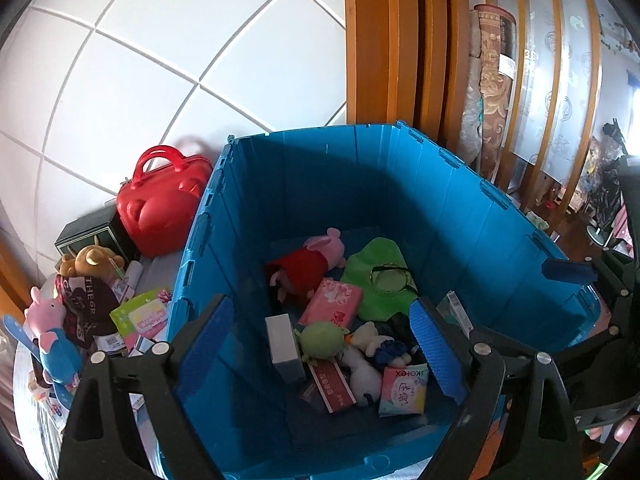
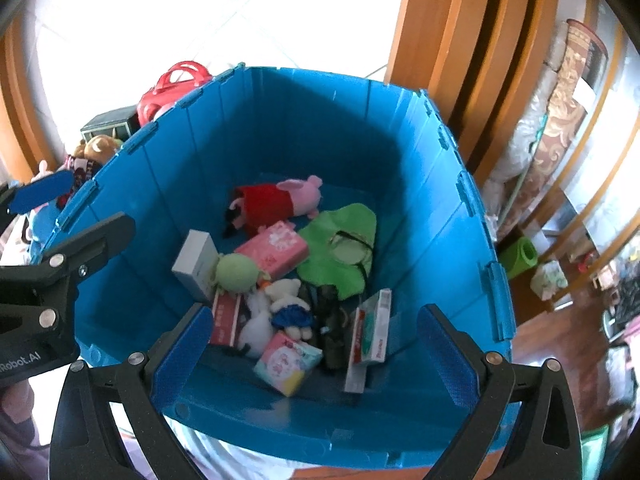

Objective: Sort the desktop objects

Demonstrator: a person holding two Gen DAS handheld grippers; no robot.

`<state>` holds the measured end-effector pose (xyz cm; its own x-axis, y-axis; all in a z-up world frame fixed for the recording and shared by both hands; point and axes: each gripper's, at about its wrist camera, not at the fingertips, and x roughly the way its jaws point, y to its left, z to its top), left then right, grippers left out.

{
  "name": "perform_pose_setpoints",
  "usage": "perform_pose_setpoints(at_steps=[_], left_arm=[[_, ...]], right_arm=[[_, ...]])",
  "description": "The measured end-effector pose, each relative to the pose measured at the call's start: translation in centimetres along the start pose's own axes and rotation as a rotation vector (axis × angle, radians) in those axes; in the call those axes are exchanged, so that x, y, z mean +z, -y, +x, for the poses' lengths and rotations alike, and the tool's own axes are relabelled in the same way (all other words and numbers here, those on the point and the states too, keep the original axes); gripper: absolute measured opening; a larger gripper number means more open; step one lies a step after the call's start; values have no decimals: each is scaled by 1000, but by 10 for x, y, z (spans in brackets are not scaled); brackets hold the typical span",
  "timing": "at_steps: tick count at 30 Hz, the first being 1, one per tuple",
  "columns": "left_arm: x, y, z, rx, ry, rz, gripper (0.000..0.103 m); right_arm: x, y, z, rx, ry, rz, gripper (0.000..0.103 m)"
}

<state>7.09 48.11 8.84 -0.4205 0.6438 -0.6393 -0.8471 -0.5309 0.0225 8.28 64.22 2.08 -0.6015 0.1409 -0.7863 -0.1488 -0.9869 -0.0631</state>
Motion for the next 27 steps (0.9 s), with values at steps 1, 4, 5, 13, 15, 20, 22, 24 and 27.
perform_pose_setpoints(at_steps=[1, 4, 5, 13, 15, 20, 22, 24, 27], left_arm=[[-1, -1, 0, 3, -1, 0, 91], [-3, -3, -1, 8, -4, 0, 91], [-3, -4, -1, 7, -6, 0, 91], [-6, -8, -1, 10, -16, -7, 91], [-7, -8, -2, 11, -16, -9, 91], [-7, -8, -3, 12, -16, -9, 91], [-7, -8, -3, 10, -17, -10, 91], [-7, -9, -2, 10, -20, -10, 91], [-7, -9, -2, 13, -24, -9, 91]], right_arm=[[0, -1, 1, 5, 3, 6, 103], [-1, -4, 3, 3, 9, 9, 103], [-1, -5, 4, 3, 9, 6, 103], [0, -9, 4, 13, 15, 2, 103], [0, -8, 3, 12, 17, 5, 103], [0, -7, 2, 15, 23, 6, 103], [0, -7, 2, 15, 22, 7, 103], [0, -7, 2, 14, 21, 5, 103], [0, -6, 2, 9, 21, 4, 103]])
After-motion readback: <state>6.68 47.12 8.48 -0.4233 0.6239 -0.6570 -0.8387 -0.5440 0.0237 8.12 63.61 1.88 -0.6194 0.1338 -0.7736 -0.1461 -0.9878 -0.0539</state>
